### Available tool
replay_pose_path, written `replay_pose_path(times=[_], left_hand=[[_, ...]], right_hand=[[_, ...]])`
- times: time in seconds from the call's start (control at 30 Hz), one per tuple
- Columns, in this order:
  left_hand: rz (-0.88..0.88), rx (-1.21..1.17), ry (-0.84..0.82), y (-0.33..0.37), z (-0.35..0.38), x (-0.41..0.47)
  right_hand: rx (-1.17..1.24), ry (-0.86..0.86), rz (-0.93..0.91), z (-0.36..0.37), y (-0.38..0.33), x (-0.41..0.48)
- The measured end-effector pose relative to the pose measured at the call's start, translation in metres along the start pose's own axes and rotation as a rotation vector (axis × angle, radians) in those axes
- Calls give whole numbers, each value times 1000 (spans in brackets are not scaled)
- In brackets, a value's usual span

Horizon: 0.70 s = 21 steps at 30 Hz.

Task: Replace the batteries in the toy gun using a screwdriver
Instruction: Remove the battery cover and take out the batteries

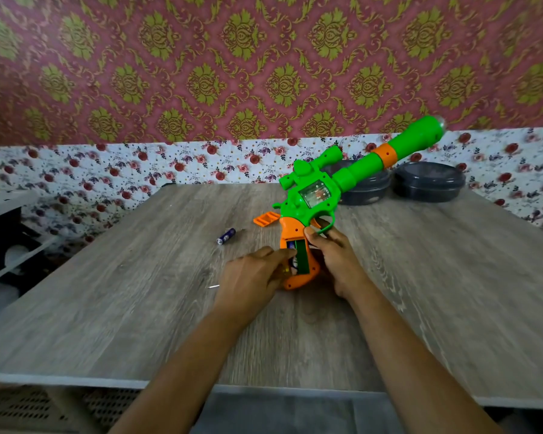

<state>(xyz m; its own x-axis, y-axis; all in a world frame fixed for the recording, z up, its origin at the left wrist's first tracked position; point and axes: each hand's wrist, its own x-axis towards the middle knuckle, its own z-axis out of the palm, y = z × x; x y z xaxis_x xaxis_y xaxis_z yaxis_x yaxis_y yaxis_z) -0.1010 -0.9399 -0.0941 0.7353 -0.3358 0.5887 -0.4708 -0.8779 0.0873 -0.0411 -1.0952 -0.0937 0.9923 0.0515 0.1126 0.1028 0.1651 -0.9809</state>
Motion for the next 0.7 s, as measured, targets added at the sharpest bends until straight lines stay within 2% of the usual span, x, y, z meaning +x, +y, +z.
replay_pose_path(times=[0.13,0.2,0.33,0.53,0.7], left_hand=[[111,219,-25,9,-4,0],[113,245,-24,13,-8,1],[75,182,0,17,-9,3],[-30,-63,9,10,-5,-1],[-58,-79,-23,8,-1,0]], right_hand=[[-3,-3,17,0,2,2],[22,23,28,-1,4,4],[47,72,37,-3,6,7],[33,83,21,-1,3,4],[38,75,-26,-1,-1,1]])
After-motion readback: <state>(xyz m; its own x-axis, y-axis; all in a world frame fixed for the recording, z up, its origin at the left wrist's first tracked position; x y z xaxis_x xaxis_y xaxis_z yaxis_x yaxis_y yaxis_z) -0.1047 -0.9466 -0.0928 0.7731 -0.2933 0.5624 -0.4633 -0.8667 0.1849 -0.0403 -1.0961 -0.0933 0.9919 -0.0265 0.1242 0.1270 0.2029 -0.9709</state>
